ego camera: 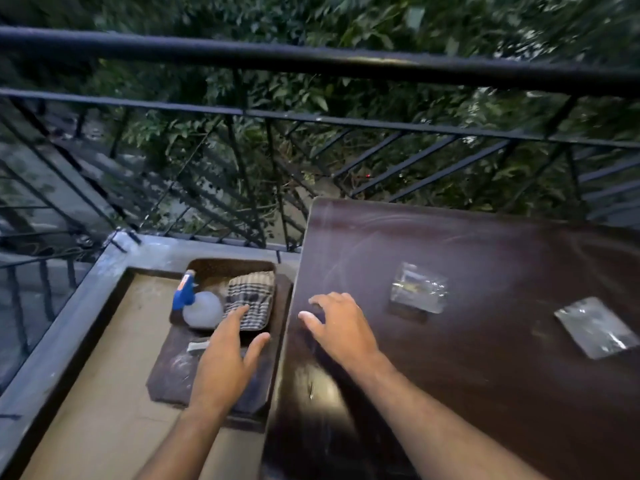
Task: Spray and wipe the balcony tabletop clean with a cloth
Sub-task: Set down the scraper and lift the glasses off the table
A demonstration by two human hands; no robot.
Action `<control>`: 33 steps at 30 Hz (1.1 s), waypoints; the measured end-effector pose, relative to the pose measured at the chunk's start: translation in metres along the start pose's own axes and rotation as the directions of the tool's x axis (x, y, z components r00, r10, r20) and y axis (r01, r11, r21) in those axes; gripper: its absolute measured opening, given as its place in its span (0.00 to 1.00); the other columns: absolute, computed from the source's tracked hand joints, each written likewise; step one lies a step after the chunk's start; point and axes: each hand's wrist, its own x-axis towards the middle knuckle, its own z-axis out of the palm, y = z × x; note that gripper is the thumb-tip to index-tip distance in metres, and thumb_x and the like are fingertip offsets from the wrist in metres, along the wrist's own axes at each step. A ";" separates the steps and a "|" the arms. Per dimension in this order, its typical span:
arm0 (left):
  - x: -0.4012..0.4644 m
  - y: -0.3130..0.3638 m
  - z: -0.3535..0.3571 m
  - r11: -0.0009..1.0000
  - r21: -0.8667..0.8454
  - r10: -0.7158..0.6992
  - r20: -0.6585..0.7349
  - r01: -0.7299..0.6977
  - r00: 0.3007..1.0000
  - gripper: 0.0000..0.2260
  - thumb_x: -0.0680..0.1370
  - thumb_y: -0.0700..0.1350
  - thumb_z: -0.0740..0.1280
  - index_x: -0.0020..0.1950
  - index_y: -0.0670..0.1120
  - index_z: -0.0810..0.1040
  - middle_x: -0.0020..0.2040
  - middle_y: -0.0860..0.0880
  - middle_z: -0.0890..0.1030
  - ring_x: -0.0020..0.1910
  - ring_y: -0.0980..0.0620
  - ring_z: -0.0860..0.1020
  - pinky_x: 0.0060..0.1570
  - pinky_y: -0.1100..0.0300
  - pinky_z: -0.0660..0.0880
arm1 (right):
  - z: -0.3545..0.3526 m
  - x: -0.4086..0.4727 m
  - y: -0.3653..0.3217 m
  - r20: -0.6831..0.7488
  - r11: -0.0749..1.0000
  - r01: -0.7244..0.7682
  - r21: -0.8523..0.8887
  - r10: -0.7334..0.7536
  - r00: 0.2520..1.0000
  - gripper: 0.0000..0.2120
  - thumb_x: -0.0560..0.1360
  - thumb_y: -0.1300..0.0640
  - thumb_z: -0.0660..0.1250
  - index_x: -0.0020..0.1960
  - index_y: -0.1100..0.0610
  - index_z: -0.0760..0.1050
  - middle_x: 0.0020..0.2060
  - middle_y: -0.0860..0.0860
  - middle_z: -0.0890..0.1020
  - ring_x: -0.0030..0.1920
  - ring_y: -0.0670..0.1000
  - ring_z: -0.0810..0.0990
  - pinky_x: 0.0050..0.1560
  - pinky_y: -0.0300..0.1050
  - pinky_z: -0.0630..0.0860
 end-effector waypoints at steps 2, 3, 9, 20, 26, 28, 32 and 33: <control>-0.001 0.027 0.008 0.998 -0.010 0.068 0.026 -0.068 0.997 0.30 0.77 0.54 0.70 0.75 0.46 0.68 0.71 0.47 0.75 0.70 0.49 0.73 0.69 0.53 0.69 | -0.024 -0.005 0.017 -0.030 1.000 -0.008 0.027 0.009 1.000 0.21 0.79 0.42 0.65 0.64 0.54 0.79 0.56 0.51 0.83 0.59 0.54 0.75 0.62 0.46 0.70; -0.001 0.042 0.012 0.996 -0.009 0.089 0.042 -0.089 0.995 0.30 0.76 0.55 0.70 0.75 0.45 0.68 0.71 0.48 0.75 0.70 0.50 0.72 0.69 0.55 0.68 | -0.037 -0.008 0.026 -0.044 1.000 -0.009 0.029 0.011 0.999 0.21 0.79 0.42 0.65 0.64 0.54 0.79 0.56 0.51 0.83 0.58 0.54 0.76 0.62 0.46 0.70; 0.001 0.121 0.049 0.974 0.016 0.220 0.132 -0.224 0.967 0.32 0.76 0.57 0.70 0.76 0.45 0.67 0.73 0.48 0.73 0.73 0.50 0.70 0.72 0.54 0.66 | -0.099 -0.022 0.080 -0.128 0.998 -0.048 0.050 0.054 0.990 0.20 0.78 0.43 0.66 0.64 0.54 0.79 0.58 0.52 0.83 0.62 0.54 0.76 0.66 0.46 0.68; -0.007 0.233 0.130 0.896 0.050 0.418 0.244 -0.442 0.875 0.34 0.76 0.56 0.71 0.78 0.47 0.64 0.77 0.50 0.67 0.78 0.50 0.62 0.74 0.58 0.60 | -0.164 -0.055 0.185 -0.233 0.982 -0.169 0.080 0.183 0.955 0.20 0.79 0.43 0.65 0.66 0.54 0.78 0.58 0.51 0.82 0.62 0.53 0.73 0.64 0.45 0.69; 0.023 0.255 0.175 0.764 0.294 0.473 0.349 -0.574 0.809 0.41 0.72 0.55 0.75 0.80 0.47 0.60 0.81 0.46 0.58 0.81 0.46 0.56 0.79 0.50 0.53 | -0.177 -0.077 0.237 -0.226 0.967 -0.245 0.063 0.253 0.941 0.21 0.79 0.42 0.65 0.66 0.53 0.77 0.59 0.50 0.81 0.63 0.52 0.73 0.64 0.44 0.68; 0.034 0.263 0.185 0.708 0.394 0.459 0.373 -0.586 0.806 0.45 0.71 0.54 0.76 0.81 0.45 0.56 0.82 0.45 0.55 0.81 0.45 0.53 0.79 0.50 0.49 | -0.179 -0.082 0.252 -0.221 0.962 -0.266 0.067 0.274 0.936 0.22 0.79 0.42 0.65 0.67 0.53 0.77 0.59 0.49 0.81 0.62 0.51 0.73 0.64 0.44 0.69; 0.054 0.265 0.200 0.541 0.588 0.378 0.469 -0.601 0.798 0.50 0.71 0.56 0.75 0.83 0.46 0.48 0.83 0.45 0.51 0.82 0.45 0.48 0.80 0.48 0.45 | -0.179 -0.087 0.272 -0.207 0.956 -0.285 0.068 0.293 0.933 0.22 0.79 0.41 0.64 0.67 0.52 0.77 0.59 0.48 0.81 0.62 0.49 0.73 0.64 0.44 0.71; 0.057 0.264 0.203 0.492 0.622 0.357 0.493 -0.609 0.793 0.50 0.71 0.57 0.74 0.83 0.46 0.46 0.83 0.45 0.50 0.82 0.45 0.47 0.80 0.48 0.44 | -0.178 -0.087 0.276 -0.201 0.955 -0.290 0.068 0.298 0.933 0.22 0.79 0.41 0.64 0.67 0.52 0.77 0.59 0.48 0.81 0.62 0.49 0.73 0.63 0.44 0.70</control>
